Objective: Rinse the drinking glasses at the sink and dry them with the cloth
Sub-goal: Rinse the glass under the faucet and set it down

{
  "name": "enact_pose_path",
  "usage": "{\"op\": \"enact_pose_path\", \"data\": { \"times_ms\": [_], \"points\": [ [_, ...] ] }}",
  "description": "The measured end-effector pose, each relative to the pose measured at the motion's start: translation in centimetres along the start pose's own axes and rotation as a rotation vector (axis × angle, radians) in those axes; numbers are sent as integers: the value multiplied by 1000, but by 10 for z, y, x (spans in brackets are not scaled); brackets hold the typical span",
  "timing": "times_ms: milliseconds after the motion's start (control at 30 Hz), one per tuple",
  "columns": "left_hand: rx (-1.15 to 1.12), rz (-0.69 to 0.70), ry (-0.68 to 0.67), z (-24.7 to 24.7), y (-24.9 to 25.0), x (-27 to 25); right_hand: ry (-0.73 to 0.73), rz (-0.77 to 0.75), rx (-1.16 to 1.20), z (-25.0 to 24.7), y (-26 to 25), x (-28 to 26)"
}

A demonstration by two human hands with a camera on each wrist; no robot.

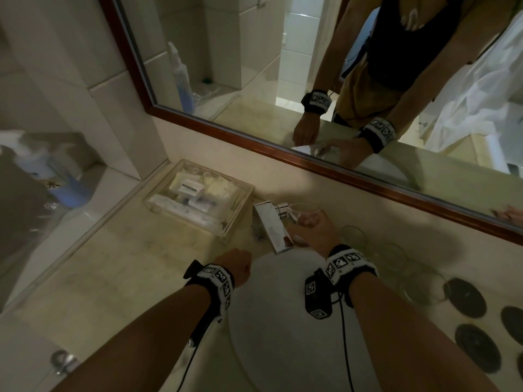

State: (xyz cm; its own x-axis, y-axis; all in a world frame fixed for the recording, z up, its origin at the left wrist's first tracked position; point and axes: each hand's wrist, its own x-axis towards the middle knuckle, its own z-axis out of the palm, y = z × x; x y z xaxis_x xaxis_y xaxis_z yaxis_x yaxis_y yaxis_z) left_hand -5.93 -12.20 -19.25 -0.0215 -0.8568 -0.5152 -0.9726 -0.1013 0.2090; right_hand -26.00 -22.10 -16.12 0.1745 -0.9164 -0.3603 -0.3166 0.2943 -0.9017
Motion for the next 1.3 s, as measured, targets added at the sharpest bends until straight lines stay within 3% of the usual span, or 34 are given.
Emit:
{"op": "enact_pose_path", "data": {
  "times_ms": [300, 733, 900, 1300],
  "points": [
    [12, 11, -11, -3, 14, -5, -8, -39, -40, -9, 0, -16],
    [93, 209, -44, 20, 75, -14, 89, 41, -105, -53, 43, -92],
    [135, 263, -50, 26, 110, -19, 226, 26, -298, -72, 68, -127],
    [145, 419, -88, 41, 190, -13, 519, 162, -254, -148, 123, -186]
  ]
}}
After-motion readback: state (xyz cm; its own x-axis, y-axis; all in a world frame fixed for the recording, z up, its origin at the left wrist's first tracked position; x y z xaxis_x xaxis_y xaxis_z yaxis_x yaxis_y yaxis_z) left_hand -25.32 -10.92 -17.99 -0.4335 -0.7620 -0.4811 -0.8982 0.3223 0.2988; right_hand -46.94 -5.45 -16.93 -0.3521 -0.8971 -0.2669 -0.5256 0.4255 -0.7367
